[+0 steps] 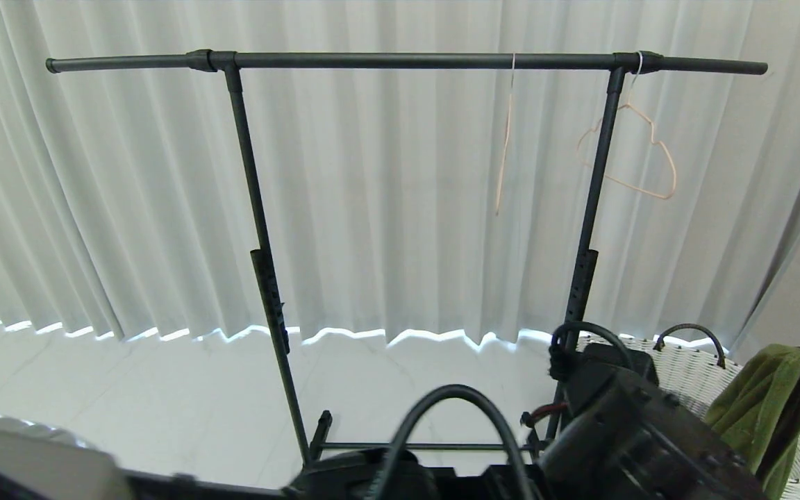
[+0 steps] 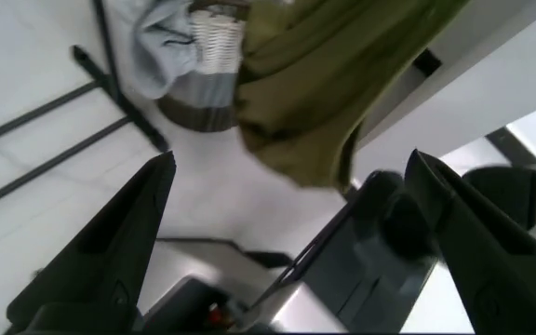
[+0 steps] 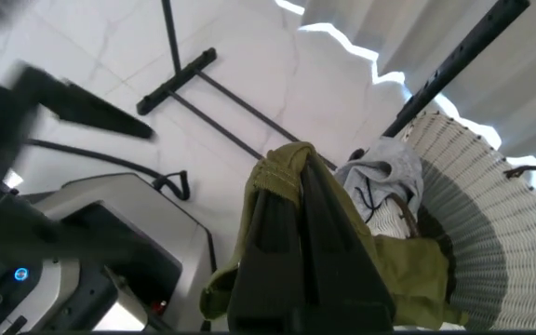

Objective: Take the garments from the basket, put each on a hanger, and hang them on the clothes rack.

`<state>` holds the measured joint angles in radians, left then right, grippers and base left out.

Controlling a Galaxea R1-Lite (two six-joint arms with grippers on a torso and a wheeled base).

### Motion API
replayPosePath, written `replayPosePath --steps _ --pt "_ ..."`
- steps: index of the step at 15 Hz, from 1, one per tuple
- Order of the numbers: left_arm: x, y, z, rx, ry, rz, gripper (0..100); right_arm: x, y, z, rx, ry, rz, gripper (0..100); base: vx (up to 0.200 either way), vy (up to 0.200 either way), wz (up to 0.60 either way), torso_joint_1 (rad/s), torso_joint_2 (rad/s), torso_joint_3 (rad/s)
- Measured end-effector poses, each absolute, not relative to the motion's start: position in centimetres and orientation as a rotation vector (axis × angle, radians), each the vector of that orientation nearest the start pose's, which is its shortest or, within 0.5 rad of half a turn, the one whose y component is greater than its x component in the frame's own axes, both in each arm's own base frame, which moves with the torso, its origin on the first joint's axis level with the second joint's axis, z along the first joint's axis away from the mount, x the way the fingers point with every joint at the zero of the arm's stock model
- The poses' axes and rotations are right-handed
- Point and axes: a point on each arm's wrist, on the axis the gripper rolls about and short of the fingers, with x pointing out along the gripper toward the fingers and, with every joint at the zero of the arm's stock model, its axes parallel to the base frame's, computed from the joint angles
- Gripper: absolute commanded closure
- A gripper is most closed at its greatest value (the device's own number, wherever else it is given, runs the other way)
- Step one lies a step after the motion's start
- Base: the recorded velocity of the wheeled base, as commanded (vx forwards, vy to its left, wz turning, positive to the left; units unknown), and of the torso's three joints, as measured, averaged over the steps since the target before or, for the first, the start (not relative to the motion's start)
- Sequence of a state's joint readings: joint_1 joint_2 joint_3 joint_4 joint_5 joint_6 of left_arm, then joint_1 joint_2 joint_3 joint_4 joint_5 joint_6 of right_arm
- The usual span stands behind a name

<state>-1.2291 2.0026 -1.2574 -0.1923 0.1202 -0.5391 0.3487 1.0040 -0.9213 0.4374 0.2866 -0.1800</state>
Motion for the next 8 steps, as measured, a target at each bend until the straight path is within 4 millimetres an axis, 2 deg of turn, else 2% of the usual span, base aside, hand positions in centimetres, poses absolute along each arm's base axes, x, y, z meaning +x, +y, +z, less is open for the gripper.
replayPosePath --steps 3,8 --pt "14.1 -40.6 13.9 -0.127 0.716 -0.925 0 10.0 4.2 26.3 -0.18 0.469 0.657 100 0.0 0.0 0.0 0.0 0.0 0.0" --pt "15.9 -43.3 10.7 -0.113 0.719 -0.879 0 10.1 4.1 26.0 -0.172 0.47 0.641 100 0.0 0.0 0.0 0.0 0.0 0.0"
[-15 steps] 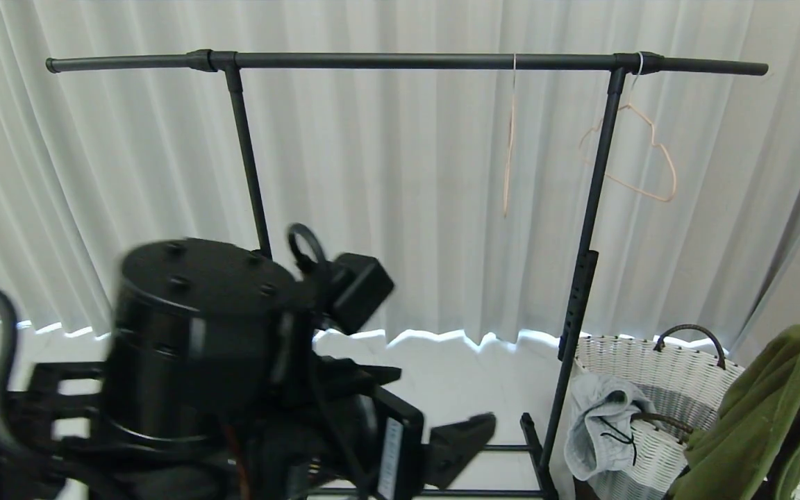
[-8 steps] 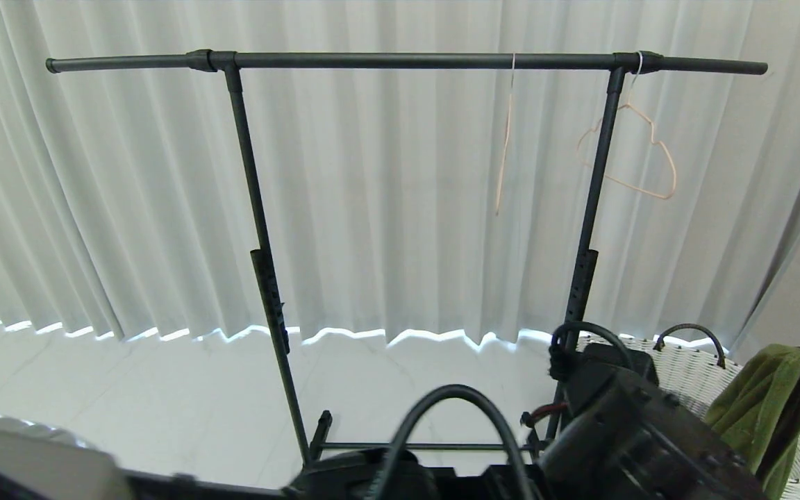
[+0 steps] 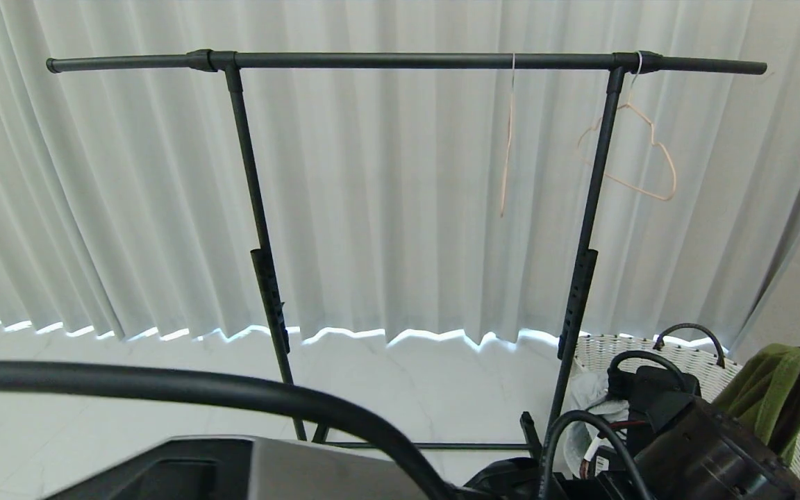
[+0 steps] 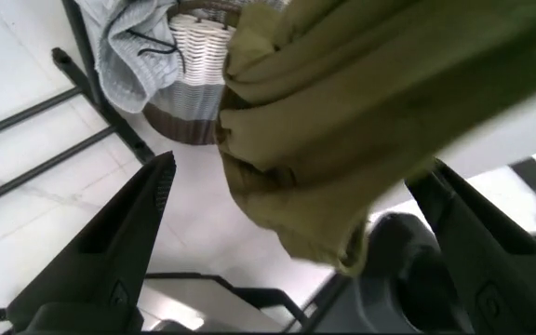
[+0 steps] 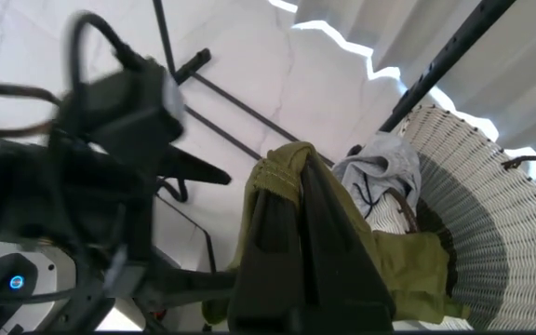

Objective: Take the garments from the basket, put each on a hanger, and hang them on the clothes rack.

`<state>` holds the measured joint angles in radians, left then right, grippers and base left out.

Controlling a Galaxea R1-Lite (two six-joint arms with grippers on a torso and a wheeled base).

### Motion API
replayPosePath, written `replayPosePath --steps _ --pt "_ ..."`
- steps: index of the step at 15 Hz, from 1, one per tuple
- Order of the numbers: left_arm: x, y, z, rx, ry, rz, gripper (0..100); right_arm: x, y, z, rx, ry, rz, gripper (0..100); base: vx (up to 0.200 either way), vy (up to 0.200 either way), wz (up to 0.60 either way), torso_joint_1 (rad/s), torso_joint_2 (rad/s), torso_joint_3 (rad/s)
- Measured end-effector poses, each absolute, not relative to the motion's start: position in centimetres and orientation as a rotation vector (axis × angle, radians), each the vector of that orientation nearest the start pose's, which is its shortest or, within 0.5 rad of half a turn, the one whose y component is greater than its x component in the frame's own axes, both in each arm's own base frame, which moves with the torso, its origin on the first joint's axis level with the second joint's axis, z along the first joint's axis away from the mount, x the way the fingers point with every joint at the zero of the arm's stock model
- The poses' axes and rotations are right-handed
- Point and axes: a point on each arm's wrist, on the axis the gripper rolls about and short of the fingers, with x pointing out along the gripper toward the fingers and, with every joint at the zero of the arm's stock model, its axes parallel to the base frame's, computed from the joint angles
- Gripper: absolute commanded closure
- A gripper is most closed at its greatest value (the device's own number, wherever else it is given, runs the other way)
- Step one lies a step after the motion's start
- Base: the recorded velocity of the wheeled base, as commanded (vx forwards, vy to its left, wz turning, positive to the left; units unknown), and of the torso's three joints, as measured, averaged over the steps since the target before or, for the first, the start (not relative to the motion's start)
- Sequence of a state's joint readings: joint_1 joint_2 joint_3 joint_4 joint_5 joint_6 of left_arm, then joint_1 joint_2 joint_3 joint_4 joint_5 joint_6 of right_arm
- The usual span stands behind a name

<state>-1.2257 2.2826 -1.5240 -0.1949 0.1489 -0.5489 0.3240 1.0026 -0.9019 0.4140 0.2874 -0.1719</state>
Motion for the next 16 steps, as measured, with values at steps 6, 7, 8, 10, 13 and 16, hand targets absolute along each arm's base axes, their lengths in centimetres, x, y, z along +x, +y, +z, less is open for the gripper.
replayPosePath --steps 6,7,8,10,13,16 --pt "18.1 -44.4 6.5 -0.061 0.765 -0.815 0 10.1 4.1 26.1 -0.173 0.455 0.641 100 0.0 0.0 0.0 0.0 0.0 0.0" --pt "18.3 -44.2 6.0 -0.048 0.779 -0.802 0 10.1 4.0 26.2 -0.173 0.454 0.641 100 0.0 0.0 0.0 0.0 0.0 0.0" --pt "18.4 -43.9 5.4 -0.029 0.796 -0.786 0 10.0 4.0 26.2 -0.173 0.453 0.64 100 0.0 0.0 0.0 0.0 0.0 0.0" --pt "18.3 -43.4 4.6 0.035 0.818 -0.765 0 10.0 4.0 26.2 -0.174 0.451 0.64 100 0.0 0.0 0.0 0.0 0.0 0.0" --pt "18.2 -42.9 4.5 0.056 0.817 -0.753 0 10.0 4.0 26.2 -0.176 0.45 0.637 100 0.0 0.0 0.0 0.0 0.0 0.0" --pt "17.9 -42.1 4.8 0.064 0.827 -0.742 100 10.0 4.0 26.0 -0.181 0.458 0.629 100 0.0 0.0 0.0 0.0 0.0 0.0"
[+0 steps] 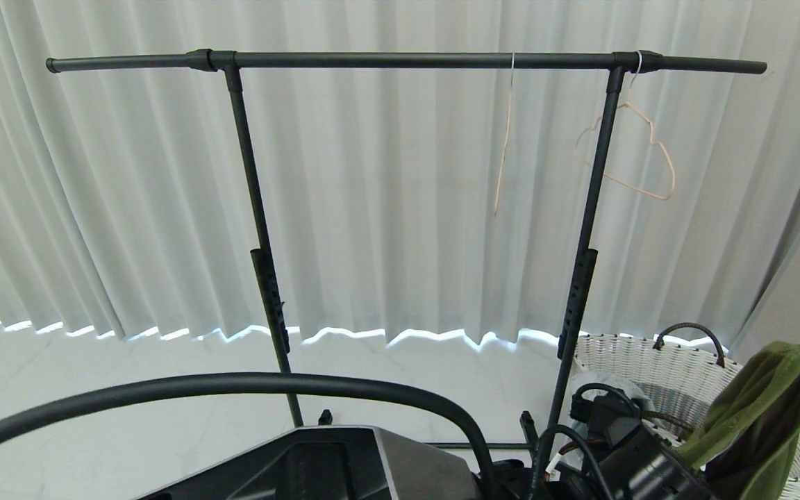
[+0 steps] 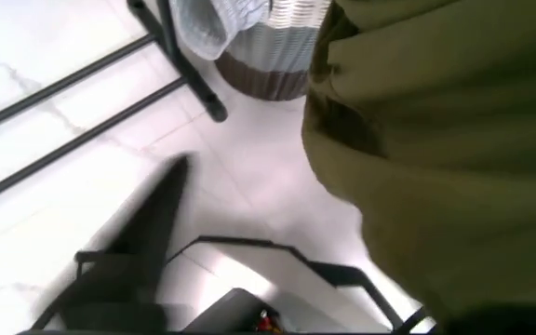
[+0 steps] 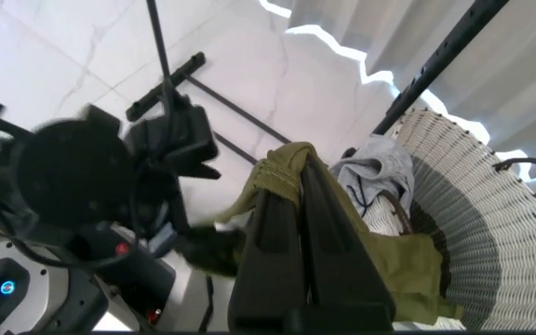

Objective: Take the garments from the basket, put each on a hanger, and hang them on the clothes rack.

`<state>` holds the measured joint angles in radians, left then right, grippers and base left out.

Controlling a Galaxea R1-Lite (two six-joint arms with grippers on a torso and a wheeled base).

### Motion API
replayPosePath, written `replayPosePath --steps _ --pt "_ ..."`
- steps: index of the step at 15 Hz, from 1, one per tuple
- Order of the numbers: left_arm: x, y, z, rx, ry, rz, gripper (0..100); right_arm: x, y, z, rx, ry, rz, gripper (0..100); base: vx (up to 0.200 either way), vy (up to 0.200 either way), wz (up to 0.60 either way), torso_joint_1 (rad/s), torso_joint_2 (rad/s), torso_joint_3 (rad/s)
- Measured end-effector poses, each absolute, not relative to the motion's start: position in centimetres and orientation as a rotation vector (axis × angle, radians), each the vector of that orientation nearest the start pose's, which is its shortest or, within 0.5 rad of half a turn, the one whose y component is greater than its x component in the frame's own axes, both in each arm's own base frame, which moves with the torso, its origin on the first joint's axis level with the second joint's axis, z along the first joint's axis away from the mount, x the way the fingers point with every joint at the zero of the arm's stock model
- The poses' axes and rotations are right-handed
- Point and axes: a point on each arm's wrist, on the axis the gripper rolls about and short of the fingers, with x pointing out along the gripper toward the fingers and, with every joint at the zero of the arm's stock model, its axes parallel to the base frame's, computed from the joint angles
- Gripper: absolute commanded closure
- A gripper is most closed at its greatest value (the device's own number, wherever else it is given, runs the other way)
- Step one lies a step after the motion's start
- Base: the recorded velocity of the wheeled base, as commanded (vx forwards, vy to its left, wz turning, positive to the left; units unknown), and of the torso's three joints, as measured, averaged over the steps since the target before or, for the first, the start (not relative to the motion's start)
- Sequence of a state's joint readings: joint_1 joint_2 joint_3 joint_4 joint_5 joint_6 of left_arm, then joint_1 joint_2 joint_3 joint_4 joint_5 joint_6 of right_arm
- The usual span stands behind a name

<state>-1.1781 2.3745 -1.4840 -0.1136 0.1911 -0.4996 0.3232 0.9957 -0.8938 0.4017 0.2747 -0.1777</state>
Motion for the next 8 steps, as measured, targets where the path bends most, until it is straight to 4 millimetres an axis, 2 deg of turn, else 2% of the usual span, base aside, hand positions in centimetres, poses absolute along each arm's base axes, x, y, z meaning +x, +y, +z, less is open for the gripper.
replayPosePath --steps 2,4,8 --pt "17.2 -40.9 5.3 0.082 0.84 -0.728 100 10.0 4.0 25.8 -0.183 0.465 0.629 100 0.0 0.0 0.0 0.0 0.0 0.0" --pt "15.5 -38.5 6.5 0.111 0.859 -0.729 100 10.1 4.0 25.6 -0.184 0.452 0.629 100 0.0 0.0 0.0 0.0 0.0 0.0" --pt "11.9 -31.2 12.3 0.112 0.838 -0.756 100 9.9 4.0 24.3 -0.254 0.44 0.664 100 0.0 0.0 0.0 0.0 0.0 0.0"
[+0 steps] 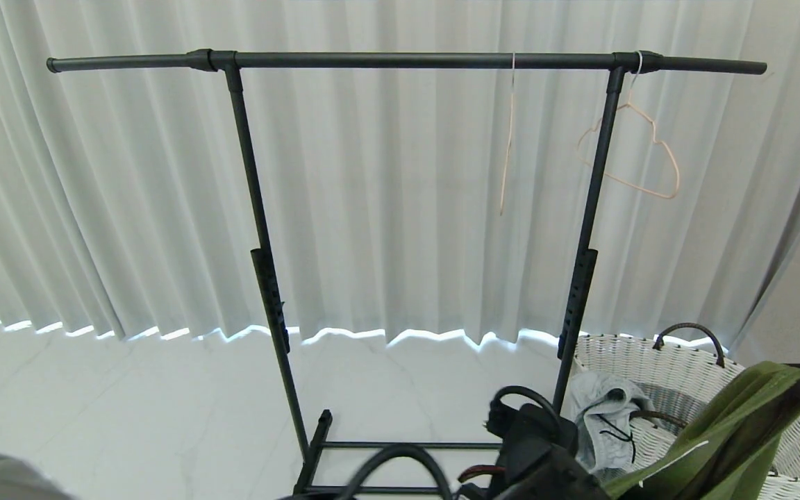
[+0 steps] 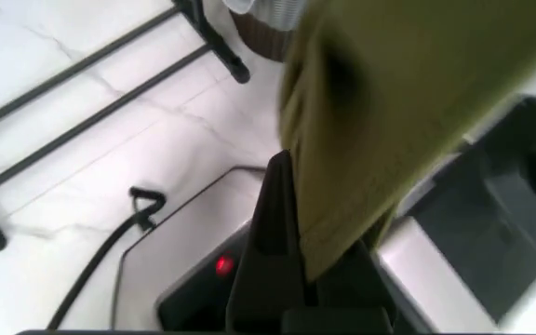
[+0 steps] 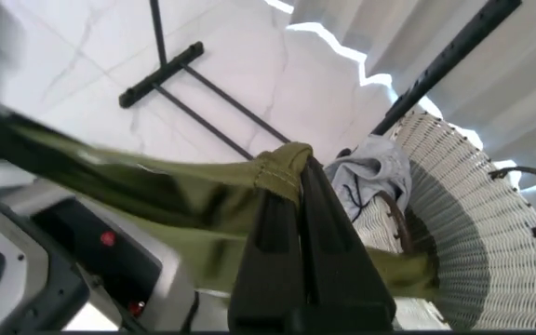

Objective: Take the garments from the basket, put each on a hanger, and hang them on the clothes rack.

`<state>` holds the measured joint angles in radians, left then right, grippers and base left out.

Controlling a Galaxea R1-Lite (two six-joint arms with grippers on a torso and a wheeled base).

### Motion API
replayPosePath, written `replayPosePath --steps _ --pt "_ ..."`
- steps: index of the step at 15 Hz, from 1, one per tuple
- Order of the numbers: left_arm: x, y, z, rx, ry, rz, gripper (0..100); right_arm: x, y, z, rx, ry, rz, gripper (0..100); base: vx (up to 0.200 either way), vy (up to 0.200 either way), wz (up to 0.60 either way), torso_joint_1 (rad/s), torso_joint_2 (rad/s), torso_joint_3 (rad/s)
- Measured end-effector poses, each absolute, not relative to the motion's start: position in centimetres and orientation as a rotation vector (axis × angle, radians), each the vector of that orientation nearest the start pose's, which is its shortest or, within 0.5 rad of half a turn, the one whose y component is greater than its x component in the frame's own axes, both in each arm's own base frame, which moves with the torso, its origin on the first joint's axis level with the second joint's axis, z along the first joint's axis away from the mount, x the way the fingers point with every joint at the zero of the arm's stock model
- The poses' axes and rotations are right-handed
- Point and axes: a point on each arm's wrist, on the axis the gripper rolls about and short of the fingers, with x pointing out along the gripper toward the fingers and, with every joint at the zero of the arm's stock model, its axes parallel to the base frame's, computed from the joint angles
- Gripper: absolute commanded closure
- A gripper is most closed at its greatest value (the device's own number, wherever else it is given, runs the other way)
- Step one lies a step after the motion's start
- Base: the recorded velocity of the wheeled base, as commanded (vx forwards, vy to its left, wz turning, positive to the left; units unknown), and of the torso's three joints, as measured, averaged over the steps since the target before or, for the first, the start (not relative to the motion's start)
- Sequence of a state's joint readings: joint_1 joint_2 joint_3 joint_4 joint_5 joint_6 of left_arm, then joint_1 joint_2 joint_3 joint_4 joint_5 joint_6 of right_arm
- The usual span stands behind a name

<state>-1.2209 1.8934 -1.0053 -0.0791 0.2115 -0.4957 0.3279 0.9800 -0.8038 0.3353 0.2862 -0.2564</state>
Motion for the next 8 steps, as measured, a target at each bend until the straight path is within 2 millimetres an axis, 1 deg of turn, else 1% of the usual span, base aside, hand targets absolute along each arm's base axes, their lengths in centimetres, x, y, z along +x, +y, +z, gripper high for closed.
replayPosePath --steps 3,5,6,7,8 --pt "10.2 -25.4 17.7 0.102 0.791 -0.729 100 9.6 4.6 24.1 -0.303 0.418 0.735 100 0.0 0.0 0.0 0.0 0.0 0.0" --pt "9.3 -21.9 21.3 0.132 0.719 -0.678 100 9.5 5.5 24.6 -0.322 0.381 0.806 100 0.0 0.0 0.0 0.0 0.0 0.0" --pt "9.4 -20.5 23.2 0.126 0.649 -0.632 100 9.6 6.0 25.1 -0.327 0.351 0.833 100 0.0 0.0 0.0 0.0 0.0 0.0" --pt "9.9 -19.3 24.6 0.106 0.587 -0.572 100 9.9 6.6 25.7 -0.33 0.313 0.861 100 0.0 0.0 0.0 0.0 0.0 0.0" --pt "10.4 -18.5 25.8 0.099 0.54 -0.534 100 10.3 7.1 26.2 -0.331 0.284 0.878 100 0.0 0.0 0.0 0.0 0.0 0.0"
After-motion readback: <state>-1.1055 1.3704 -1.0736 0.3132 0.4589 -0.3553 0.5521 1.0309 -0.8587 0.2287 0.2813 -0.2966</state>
